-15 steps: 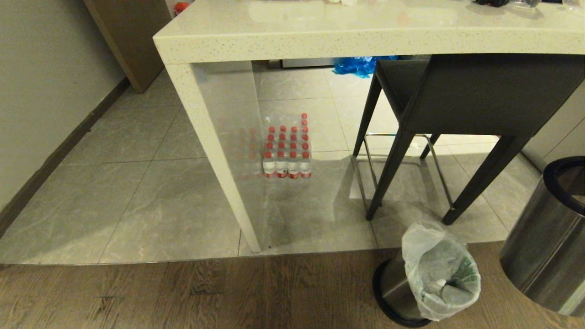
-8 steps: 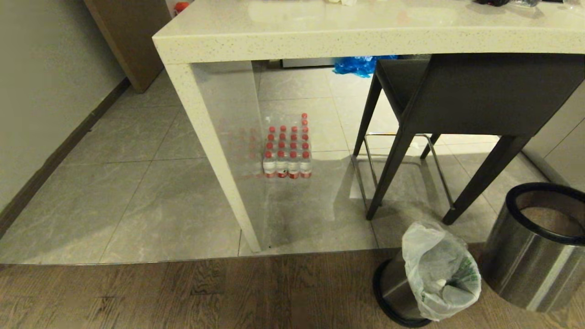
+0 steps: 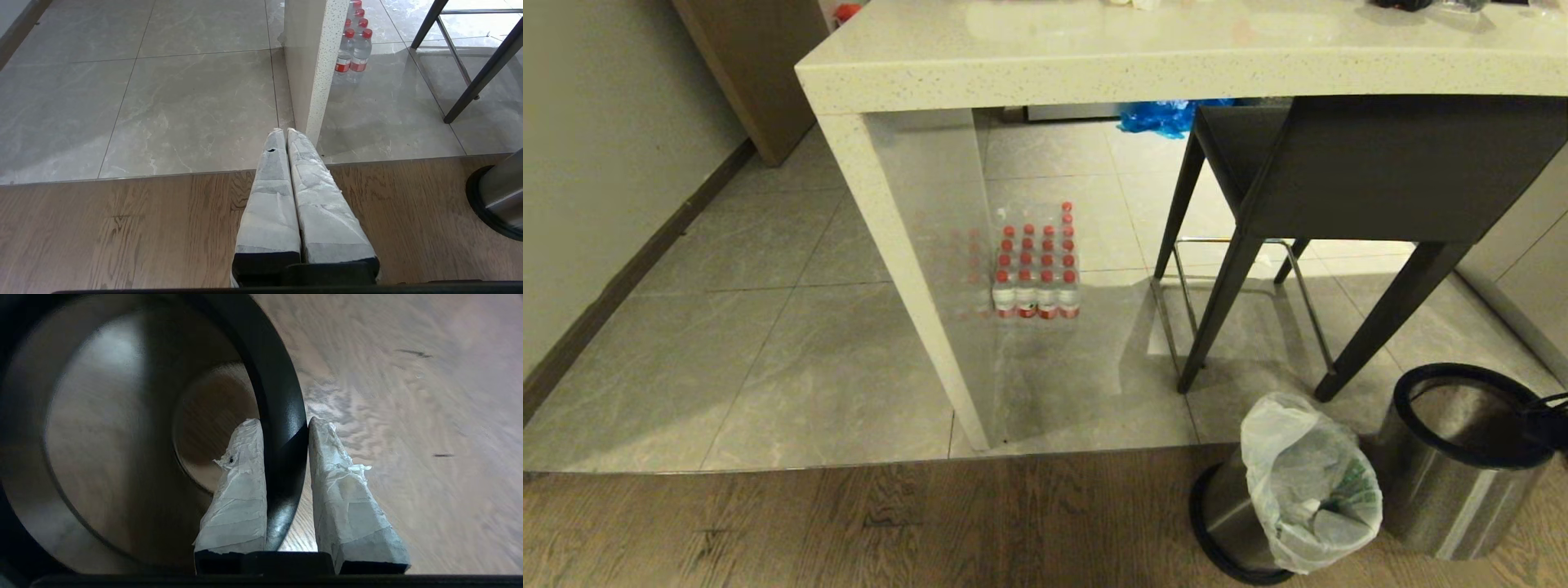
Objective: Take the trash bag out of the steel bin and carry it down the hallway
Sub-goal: Place the outer trash can on the ground
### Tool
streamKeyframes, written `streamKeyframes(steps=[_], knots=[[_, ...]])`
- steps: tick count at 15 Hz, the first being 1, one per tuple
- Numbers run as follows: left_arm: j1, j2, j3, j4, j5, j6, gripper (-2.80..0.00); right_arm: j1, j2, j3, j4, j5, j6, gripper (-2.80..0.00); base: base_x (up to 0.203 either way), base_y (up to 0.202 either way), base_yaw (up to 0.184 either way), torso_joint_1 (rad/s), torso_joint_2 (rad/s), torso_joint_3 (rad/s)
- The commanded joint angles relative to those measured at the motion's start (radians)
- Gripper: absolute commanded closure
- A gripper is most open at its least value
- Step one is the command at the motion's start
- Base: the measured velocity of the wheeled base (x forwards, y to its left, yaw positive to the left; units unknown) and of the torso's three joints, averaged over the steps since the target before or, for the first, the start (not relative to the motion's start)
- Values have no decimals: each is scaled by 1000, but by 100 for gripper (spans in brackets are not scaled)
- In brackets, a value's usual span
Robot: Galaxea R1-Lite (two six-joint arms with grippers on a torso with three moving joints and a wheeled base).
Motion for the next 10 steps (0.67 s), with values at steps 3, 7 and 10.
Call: streamKeyframes(steps=[3,7,10], knots=[[1,0,0,0,1,-1,0,-5,111,-34,-18,1,-4,0,0,0,0,0,0,0],[0,0,2,0,1,-1,0,-17,128,-55,-14,2,-9,-280,0,0,0,0,0,0],[0,0,0,0,1,-1,0,-33,111,-54,-20,2,-27,-280,0,0,0,0,0,0]])
